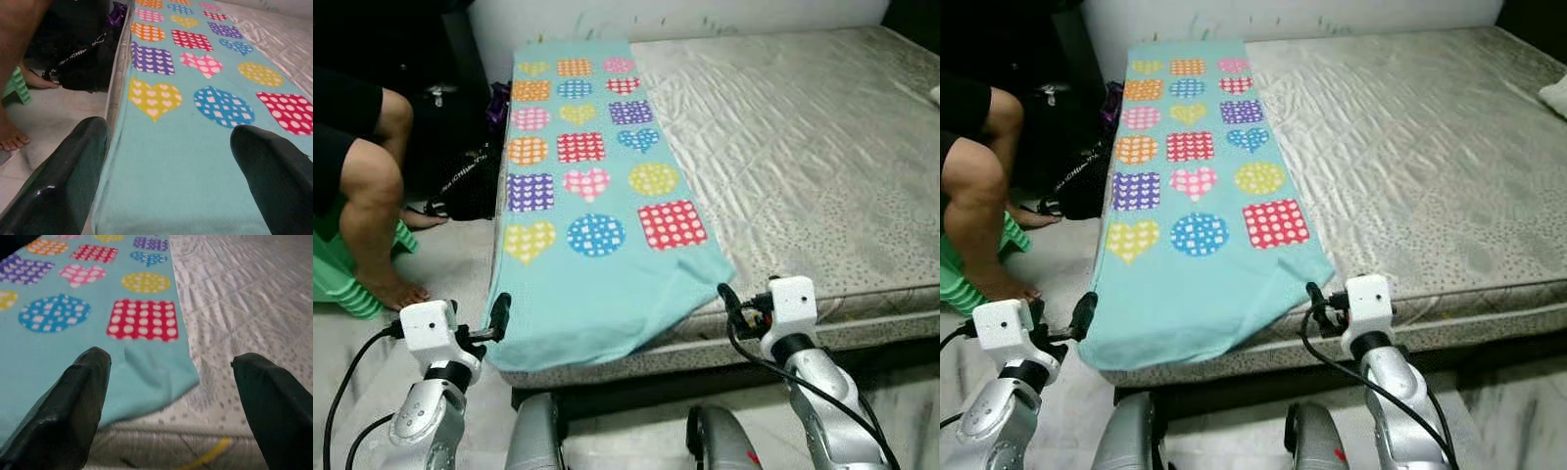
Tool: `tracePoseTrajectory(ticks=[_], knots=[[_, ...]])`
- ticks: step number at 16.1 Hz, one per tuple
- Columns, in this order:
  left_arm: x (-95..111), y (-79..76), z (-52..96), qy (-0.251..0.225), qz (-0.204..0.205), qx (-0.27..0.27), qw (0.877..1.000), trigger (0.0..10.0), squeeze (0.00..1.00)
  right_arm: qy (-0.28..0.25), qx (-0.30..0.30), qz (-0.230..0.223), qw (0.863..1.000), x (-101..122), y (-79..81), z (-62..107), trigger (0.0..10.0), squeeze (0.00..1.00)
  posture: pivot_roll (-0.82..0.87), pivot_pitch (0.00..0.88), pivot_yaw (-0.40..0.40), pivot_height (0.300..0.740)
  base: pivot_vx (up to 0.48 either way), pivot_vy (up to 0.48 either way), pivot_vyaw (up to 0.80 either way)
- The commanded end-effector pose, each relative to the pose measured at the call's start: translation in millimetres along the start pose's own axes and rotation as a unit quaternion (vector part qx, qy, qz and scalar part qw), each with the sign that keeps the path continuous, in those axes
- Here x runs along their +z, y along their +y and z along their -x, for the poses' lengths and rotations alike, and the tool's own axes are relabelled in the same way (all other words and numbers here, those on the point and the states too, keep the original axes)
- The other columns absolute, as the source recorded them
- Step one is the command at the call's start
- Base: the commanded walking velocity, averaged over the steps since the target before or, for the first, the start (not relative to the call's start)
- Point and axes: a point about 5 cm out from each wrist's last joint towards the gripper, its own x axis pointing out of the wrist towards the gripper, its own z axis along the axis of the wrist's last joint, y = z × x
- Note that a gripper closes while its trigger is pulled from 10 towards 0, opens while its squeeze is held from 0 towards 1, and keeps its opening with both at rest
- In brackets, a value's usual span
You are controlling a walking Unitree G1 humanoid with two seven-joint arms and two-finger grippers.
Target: Clean up the room
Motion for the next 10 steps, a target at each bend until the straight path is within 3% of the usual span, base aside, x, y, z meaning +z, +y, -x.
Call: tracePoseTrajectory(ticks=[1,10], knots=[[1.7,-0.9,-0.4,-0.002,-0.002,-0.003,1.000,10.0,0.00,0.003,-0.003,0.001,1.000,-1.6,-2.0,0.9,10.0,0.00,-0.16,0.063,0.028,0.594,0.000,0.000,0.00],[1.0,-1.2,-1.9,-0.001,-0.002,-0.002,1.000,10.0,0.00,0.004,0.003,0.015,1.000,-2.1,-1.6,-0.9,10.0,0.00,-0.16,0.070,0.025,0.594,0.029,0.000,0.00]])
